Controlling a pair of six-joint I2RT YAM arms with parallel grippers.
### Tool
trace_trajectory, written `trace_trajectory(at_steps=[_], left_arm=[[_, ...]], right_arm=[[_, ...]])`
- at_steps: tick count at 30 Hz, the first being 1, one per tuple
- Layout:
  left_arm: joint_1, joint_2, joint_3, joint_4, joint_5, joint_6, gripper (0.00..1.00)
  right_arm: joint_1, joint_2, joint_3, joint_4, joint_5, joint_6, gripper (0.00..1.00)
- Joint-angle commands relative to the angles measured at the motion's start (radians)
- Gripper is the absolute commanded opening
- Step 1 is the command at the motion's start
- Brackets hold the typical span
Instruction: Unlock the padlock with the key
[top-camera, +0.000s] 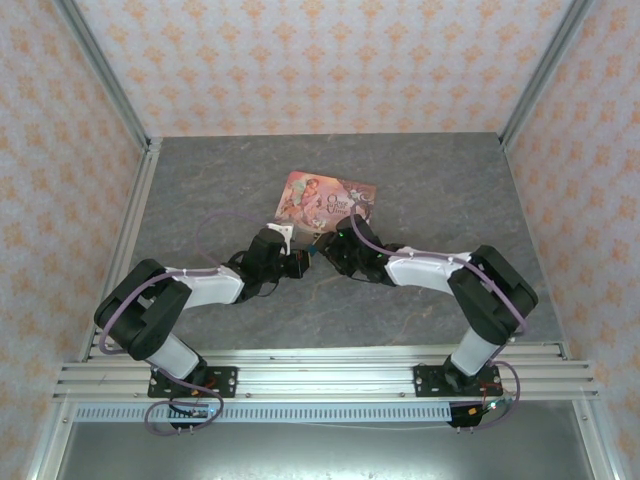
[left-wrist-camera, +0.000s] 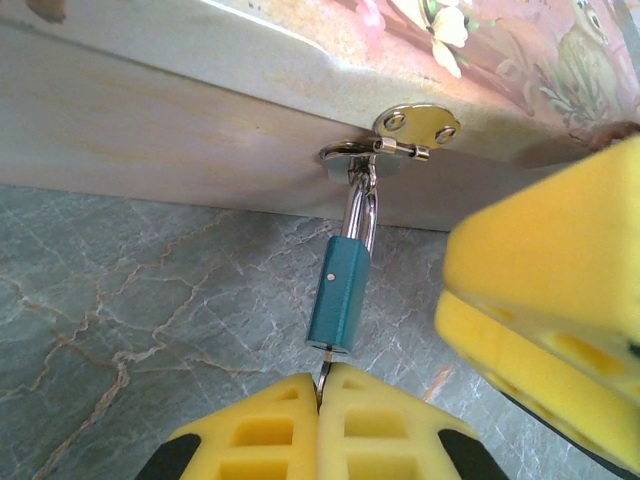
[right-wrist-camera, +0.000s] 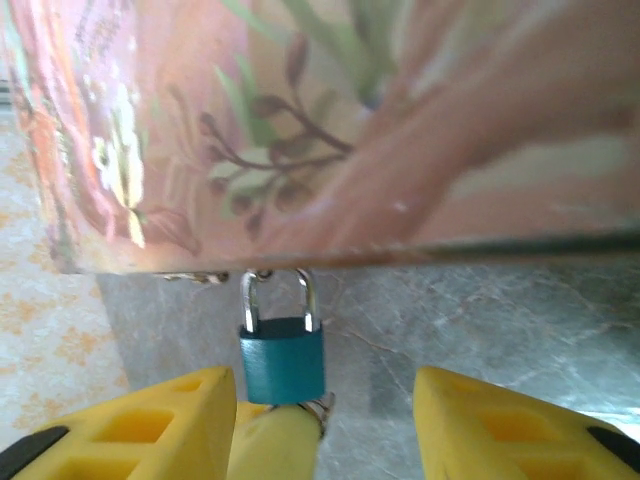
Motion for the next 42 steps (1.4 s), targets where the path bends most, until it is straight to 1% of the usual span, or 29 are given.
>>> trace_trajectory(at_steps=[1,5,10,14,19,24,29,33,42], left_arm=[[-0.007,0.012,0.018,0.046,0.021,-0.025,0.0],[-0.008,0.02,0.015,0.059,0.028,-0.027,0.0],[-0.008,0.022,0.008,0.084,0.043,-0.033,0.0],[-0.007,0.019,0.005,0.093,0.049,-0.041,0.0],[-0.005,0.015,0.002,0.098,0.062,-0.051,0.0],[0.003,0.011,-0.002,0.105,0.07,-0.061,0.0],[0.013,0.013,-0.004,0.115,0.084,-0.069,0.0],[0.023,0.022,-0.006,0.13,0.115,-0.07,0.0],[0.057,0.048,-0.004,0.183,0.205,-0.081,0.0]], right_arm=[[0.007,0.033,-0.008,0.056,-0.004,0.058,0.5],[0.009,0.072,-0.004,0.101,-0.015,0.092,0.5],[0.014,0.103,0.025,0.08,-0.021,0.101,0.49],[0.021,0.113,0.02,0.065,-0.009,0.121,0.52],[0.032,0.127,0.002,0.087,-0.006,0.151,0.53],[0.042,0.116,-0.017,0.075,0.011,0.161,0.55],[0.046,0.067,-0.044,0.007,0.056,0.158,0.56],[0.045,0.053,-0.044,-0.011,0.054,0.135,0.56],[0.046,0.09,-0.024,0.021,0.016,0.129,0.56]])
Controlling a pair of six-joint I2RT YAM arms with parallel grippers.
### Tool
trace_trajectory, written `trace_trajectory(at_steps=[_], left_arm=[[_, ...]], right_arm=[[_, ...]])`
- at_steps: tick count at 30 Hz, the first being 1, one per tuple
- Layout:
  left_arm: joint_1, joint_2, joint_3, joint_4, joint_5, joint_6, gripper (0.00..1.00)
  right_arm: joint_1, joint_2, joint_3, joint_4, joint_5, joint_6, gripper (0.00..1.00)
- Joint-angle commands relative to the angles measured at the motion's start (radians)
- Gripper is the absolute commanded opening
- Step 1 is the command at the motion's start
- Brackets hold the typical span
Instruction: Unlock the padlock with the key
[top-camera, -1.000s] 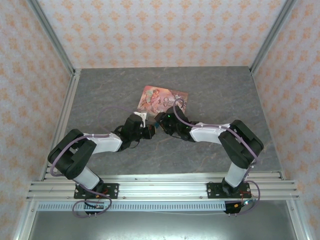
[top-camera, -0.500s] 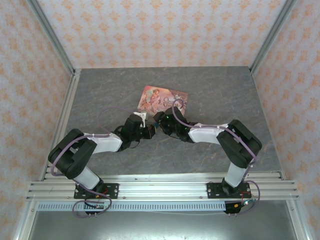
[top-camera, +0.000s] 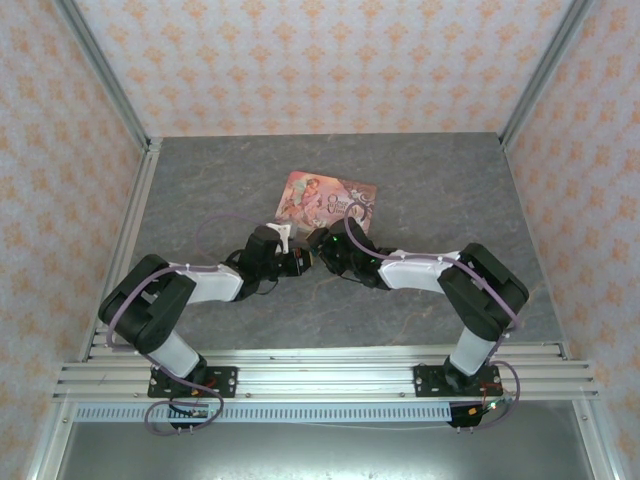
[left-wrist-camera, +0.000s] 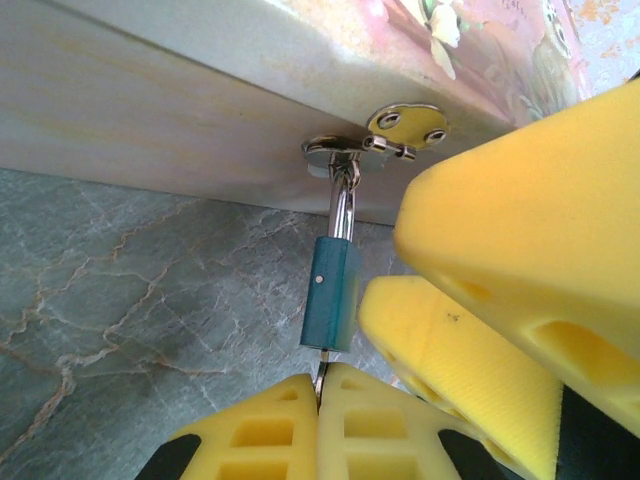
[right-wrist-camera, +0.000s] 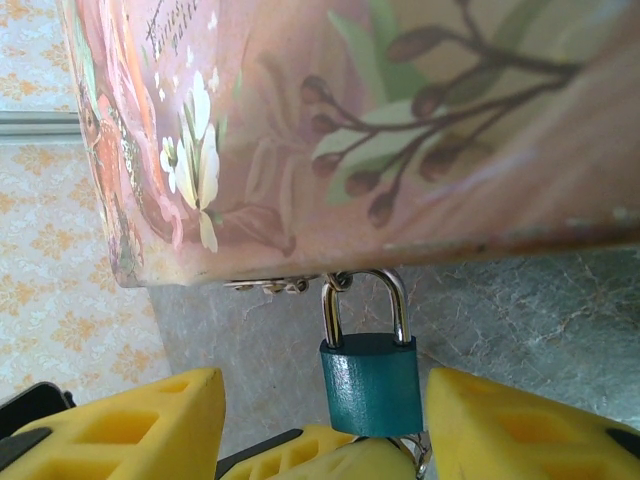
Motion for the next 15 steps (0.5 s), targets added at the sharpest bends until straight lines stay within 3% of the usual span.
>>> trace_trajectory(at_steps=[1,15], left_arm=[[0.011,0.01,0.005,0.107,0.061,-0.014,0.0],[0.027,0.046,0.014,0.188,0.155,-0.053,0.0]], right_arm=[[0.004,0.05,-0.018,-0.108,-0.051,0.044,0.56],[0.005,0.07,-0.017,-0.121,-0.07,0.036,0.57]])
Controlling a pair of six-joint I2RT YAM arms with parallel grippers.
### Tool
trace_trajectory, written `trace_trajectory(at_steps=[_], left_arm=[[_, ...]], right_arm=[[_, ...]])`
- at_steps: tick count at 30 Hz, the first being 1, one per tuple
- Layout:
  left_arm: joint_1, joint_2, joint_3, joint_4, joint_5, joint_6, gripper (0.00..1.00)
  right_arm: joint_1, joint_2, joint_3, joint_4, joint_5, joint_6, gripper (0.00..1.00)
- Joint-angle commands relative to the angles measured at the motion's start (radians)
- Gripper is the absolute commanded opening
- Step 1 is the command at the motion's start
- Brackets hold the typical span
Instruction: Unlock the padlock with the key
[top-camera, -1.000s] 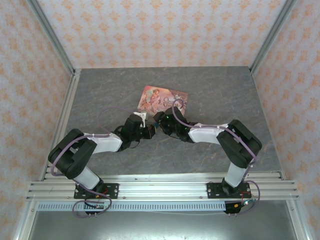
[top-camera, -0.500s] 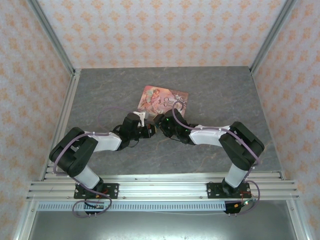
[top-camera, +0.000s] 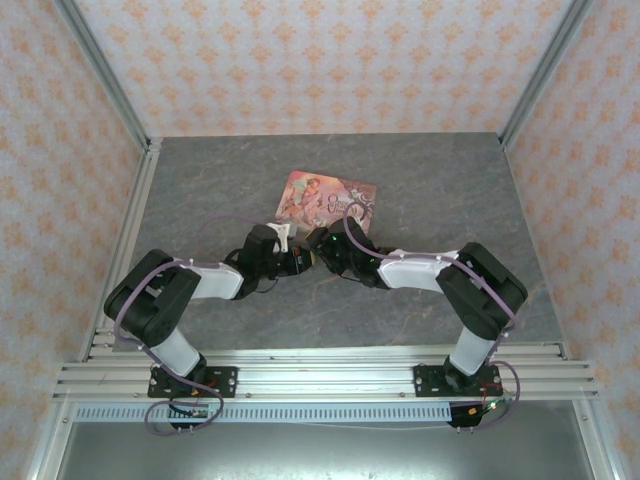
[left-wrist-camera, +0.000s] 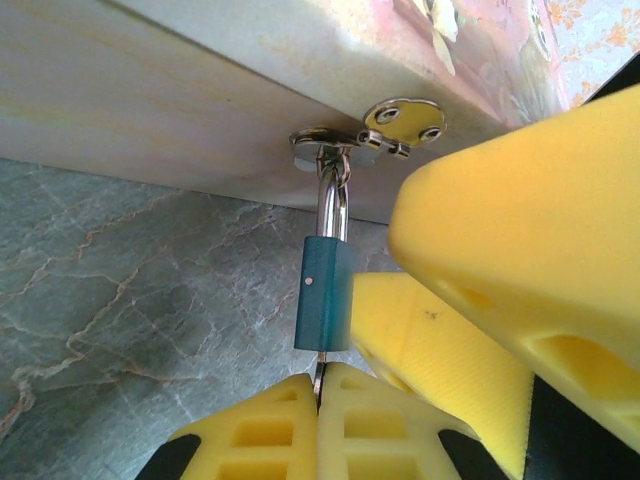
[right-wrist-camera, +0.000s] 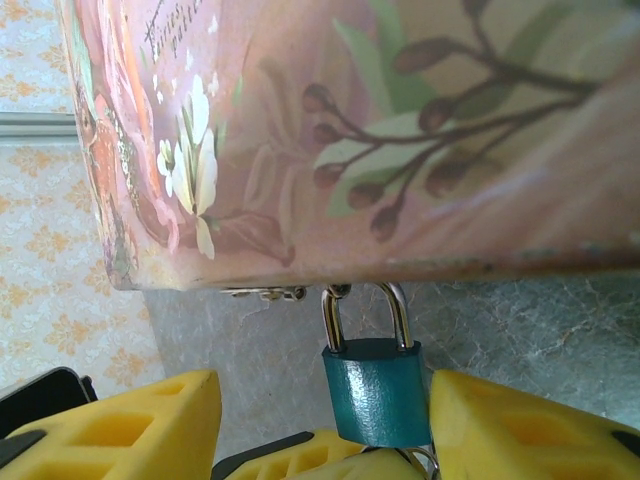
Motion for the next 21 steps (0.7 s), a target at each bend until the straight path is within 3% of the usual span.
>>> trace_trajectory(at_steps=[1,6,16,21], left_arm=[[0.0,0.007,0.017,0.116,0.068,-0.003,0.0],[0.006,0.01,0.017,0.117,0.082,-0.001,0.0],[0.007,0.026,0.032,0.108,0.111,0.009,0.0],[0.007,0.031,0.034,0.096,0.114,0.02,0.0]], right_arm=[[0.007,0.058,-0.025,-0.122,-0.069,0.05,0.57],[0.007,0.06,-0.027,-0.122,-0.071,0.046,0.53],[0.007,0.084,-0.013,-0.137,-0.1,0.024,0.57],[0.007,0.094,0.003,-0.162,-0.109,0.008,0.46]])
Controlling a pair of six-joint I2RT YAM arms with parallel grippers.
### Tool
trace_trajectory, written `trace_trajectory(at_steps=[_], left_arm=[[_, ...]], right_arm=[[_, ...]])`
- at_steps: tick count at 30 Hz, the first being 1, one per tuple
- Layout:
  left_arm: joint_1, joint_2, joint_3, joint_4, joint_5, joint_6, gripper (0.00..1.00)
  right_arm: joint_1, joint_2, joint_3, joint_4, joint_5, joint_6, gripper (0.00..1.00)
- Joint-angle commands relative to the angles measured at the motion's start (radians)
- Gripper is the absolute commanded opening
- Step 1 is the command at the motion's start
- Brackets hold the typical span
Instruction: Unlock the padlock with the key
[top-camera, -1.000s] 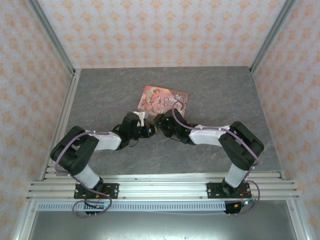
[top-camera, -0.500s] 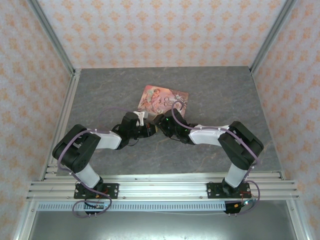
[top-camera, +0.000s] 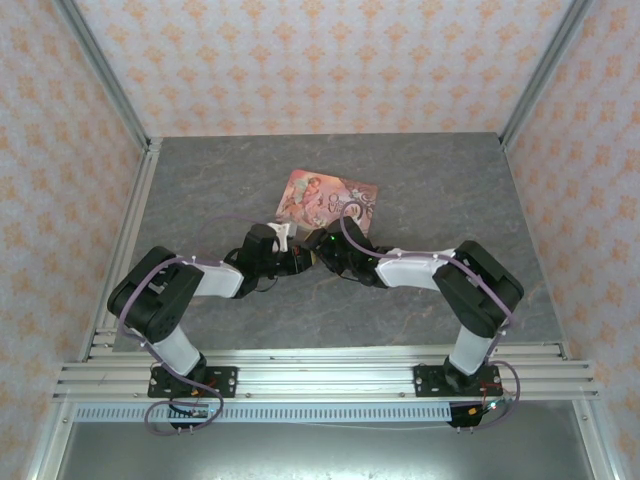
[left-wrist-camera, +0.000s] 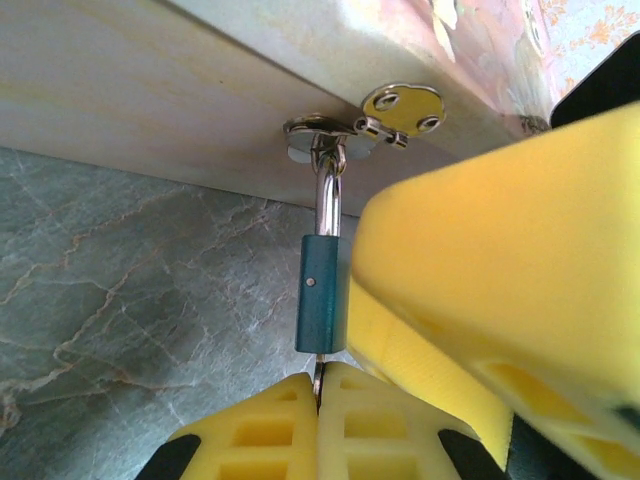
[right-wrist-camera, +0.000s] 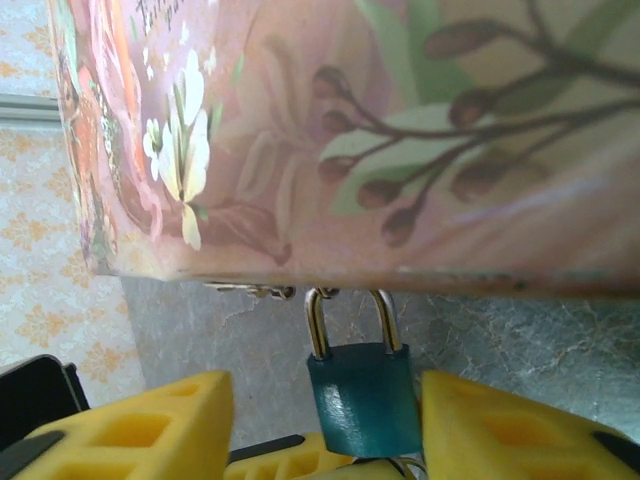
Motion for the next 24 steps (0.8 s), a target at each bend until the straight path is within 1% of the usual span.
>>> trace_trajectory(at_steps=[1,4,6,16,20,21,23,24], left_arm=[[-0.009,0.005,0.032,0.065,0.069,0.024,0.0],[-0.008,0.007,0.032,0.066,0.072,0.025,0.0],[-0.006,0.008,0.033,0.065,0.074,0.025,0.0],[-0.007,0.024,0.044,0.064,0.085,0.03,0.0],[-0.007,0.025,0.047,0.072,0.098,0.029,0.0],[-0.006,0.025,0.049,0.069,0.098,0.029,0.0],[-0.006,0.024,0.053,0.062,0.101,0.03,0.0],[-0.006,0.025,0.057,0.059,0.102,0.03,0.0]], right_arm=[[0.007,0.068,-0.018,-0.151,-0.108,0.065,0.41],[0.007,0.062,-0.024,-0.156,-0.1,0.063,0.26],[0.007,0.056,-0.024,-0.159,-0.093,0.061,0.19],[0.007,0.026,-0.022,-0.201,-0.061,0.023,0.0],[0.007,0.016,-0.027,-0.203,-0.052,0.019,0.0],[0.007,0.014,-0.028,-0.207,-0.049,0.019,0.04],[0.007,0.003,-0.033,-0.219,-0.034,0.022,0.24],[0.007,-0.006,-0.04,-0.222,-0.024,0.022,0.32]])
